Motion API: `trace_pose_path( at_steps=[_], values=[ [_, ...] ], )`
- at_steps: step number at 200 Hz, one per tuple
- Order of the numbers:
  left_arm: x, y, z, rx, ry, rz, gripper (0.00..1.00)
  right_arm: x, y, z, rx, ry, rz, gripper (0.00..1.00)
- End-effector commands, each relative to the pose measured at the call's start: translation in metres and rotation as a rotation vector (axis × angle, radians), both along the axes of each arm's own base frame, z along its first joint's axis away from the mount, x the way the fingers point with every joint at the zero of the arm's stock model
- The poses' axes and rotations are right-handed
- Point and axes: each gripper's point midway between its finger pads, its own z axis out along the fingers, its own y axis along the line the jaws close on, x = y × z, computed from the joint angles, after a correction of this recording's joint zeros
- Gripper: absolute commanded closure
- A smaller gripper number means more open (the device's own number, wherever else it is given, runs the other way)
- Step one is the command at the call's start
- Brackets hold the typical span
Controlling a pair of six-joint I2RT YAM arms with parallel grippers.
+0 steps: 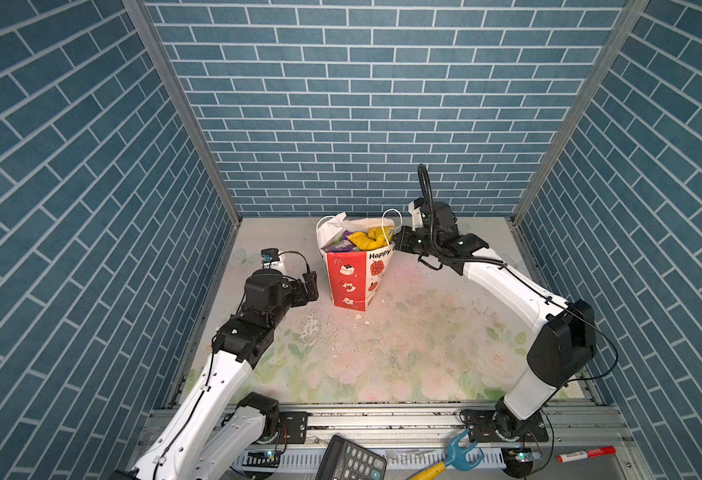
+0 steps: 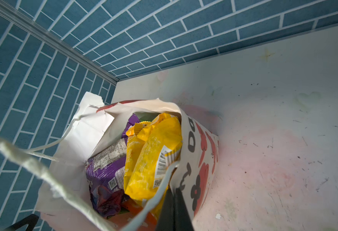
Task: Take the snacks out of the paper bag
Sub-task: 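Grasp the bag rim with the right gripper and pull it upright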
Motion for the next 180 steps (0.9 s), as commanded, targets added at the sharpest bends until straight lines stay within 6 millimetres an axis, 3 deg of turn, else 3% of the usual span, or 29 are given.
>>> trace_pose_path(
  at_steps=[1, 68, 116, 143, 180],
  values=[
    [-0.002, -0.002, -0.001, -0.007, -0.001, -0.006, 0.01, 0.004, -0.012, -0.001, -0.120, -0.022, -0.014, 1.00],
    [-0.003, -0.005, 0.002, -0.019, 0.006, -0.021, 0.00, 0.030, -0.051, 0.045, -0.405, -0.228, -0.091, 1.00],
    [-0.003, -0.006, 0.007, -0.026, -0.008, -0.023, 0.00, 0.042, -0.064, 0.082, -0.507, -0.351, -0.090, 1.00],
    [-0.002, -0.012, 0.007, -0.032, -0.005, -0.034, 0.00, 0.043, -0.062, 0.096, -0.542, -0.419, -0.053, 1.00],
    [0.000, -0.026, 0.019, -0.035, -0.014, -0.064, 0.00, 0.031, -0.034, 0.107, -0.391, -0.436, 0.066, 1.00]
  ],
)
